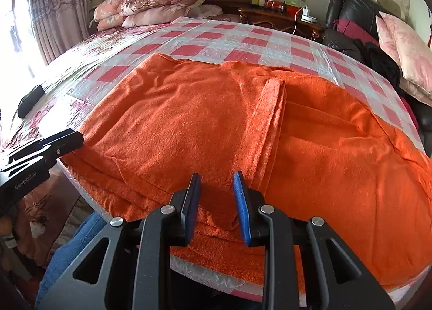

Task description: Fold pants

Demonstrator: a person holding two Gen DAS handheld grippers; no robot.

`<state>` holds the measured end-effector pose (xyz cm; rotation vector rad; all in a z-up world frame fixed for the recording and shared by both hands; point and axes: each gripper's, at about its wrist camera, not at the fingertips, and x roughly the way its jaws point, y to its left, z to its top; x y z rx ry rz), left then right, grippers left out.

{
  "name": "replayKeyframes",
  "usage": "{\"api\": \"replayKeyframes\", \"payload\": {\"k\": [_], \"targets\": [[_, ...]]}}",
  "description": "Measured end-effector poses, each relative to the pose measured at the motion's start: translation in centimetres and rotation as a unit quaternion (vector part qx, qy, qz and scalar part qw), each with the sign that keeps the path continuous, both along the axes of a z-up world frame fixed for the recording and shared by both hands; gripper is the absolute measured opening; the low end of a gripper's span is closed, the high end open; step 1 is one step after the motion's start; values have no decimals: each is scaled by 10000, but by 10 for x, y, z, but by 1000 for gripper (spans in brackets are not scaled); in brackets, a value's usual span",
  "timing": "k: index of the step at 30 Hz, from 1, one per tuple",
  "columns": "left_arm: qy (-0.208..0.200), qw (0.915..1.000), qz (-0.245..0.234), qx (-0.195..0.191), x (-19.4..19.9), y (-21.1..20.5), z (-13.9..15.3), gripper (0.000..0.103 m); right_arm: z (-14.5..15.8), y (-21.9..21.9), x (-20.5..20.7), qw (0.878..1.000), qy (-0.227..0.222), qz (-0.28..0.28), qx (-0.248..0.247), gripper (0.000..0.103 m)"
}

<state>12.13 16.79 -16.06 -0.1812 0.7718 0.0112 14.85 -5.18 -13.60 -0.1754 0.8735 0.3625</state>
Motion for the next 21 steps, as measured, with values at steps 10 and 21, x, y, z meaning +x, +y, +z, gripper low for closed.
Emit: {"api": "replayKeyframes", "payload": {"k": [10,21], "targets": [[149,9998,64,-108,4,3,0,27,-2,-1,-4,9999,-154,11,16,28],[108,9948,276,-971,-14,34,2,31,31,-32,-4,9961,-501,-532,501,42]]}}
